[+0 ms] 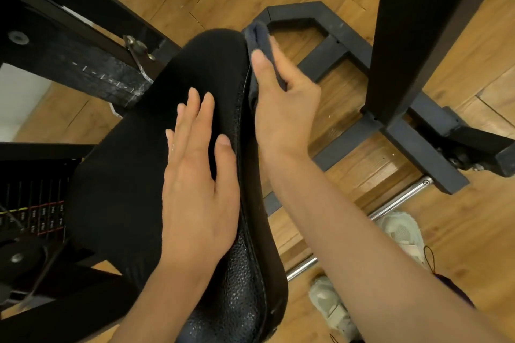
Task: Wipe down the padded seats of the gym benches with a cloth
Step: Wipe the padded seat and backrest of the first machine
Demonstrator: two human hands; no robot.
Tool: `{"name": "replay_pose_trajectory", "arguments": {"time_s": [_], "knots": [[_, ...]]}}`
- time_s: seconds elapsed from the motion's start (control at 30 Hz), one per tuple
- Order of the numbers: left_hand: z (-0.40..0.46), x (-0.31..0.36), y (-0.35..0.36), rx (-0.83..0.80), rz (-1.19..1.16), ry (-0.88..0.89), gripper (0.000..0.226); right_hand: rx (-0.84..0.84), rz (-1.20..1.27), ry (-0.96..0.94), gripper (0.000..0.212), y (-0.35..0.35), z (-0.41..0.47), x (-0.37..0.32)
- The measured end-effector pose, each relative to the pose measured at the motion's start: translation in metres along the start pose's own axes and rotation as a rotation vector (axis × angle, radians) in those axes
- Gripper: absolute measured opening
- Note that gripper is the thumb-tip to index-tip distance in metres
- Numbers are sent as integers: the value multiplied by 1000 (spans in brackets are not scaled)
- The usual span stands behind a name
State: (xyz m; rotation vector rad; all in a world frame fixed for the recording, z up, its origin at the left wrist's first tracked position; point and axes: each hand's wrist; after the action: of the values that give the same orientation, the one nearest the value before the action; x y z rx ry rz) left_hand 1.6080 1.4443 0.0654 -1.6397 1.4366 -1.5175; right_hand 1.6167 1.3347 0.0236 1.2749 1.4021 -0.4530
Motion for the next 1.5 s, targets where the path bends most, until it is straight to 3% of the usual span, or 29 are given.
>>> {"name": "replay_pose_trajectory", "arguments": {"time_s": [0.17, 0.27, 0.33, 0.4, 0.53, 0.63, 0.73, 0.8, 0.93, 1.13, 1.33, 1.5], "knots": [[0, 0, 0, -2, -22, 3, 51, -241, 49, 13, 38, -55, -102, -17], [0, 1, -2, 11, -91, -18, 50, -223, -16, 20, 38, -54, -88, -9], [-1, 3, -6, 21, -114, -16, 51, -120, -75, 41, 37, -36, -58, 2], [-8, 3, -10, 4, -83, 10, 52, -76, -7, 66, 36, -29, -47, 5], [-49, -7, -18, -81, -42, 97, 51, -265, -18, 111, 37, -72, -105, -12], [-87, -22, -21, -88, -12, 105, 52, -307, 0, 174, 38, -110, -154, -31], [-107, -31, -14, -54, 17, 89, 52, -316, -8, 194, 37, -112, -150, -31], [-110, -33, -9, -20, 37, 96, 51, -360, -74, 107, 37, -91, -124, -24], [-108, -34, -5, -5, 54, 101, 51, -293, -137, 35, 36, -65, -95, -14], [-110, -35, -3, 17, 25, 110, 51, -324, -115, 69, 39, -118, -185, -45], [-111, -39, -2, 36, 16, 134, 50, -287, -185, -16, 35, -70, -113, -17], [-110, -41, -1, 43, 21, 144, 50, -310, -153, 40, 37, -114, -180, -35]]}}
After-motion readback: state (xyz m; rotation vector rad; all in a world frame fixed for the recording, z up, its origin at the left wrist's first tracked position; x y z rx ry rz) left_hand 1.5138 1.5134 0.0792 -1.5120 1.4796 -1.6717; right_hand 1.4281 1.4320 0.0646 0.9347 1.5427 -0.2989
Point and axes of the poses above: each hand's wrist, its own z-axis towards the middle knuckle, its own y-axis out of the palm, x = y × z, and after that the axes turned 12 degrees about -y, right-handed
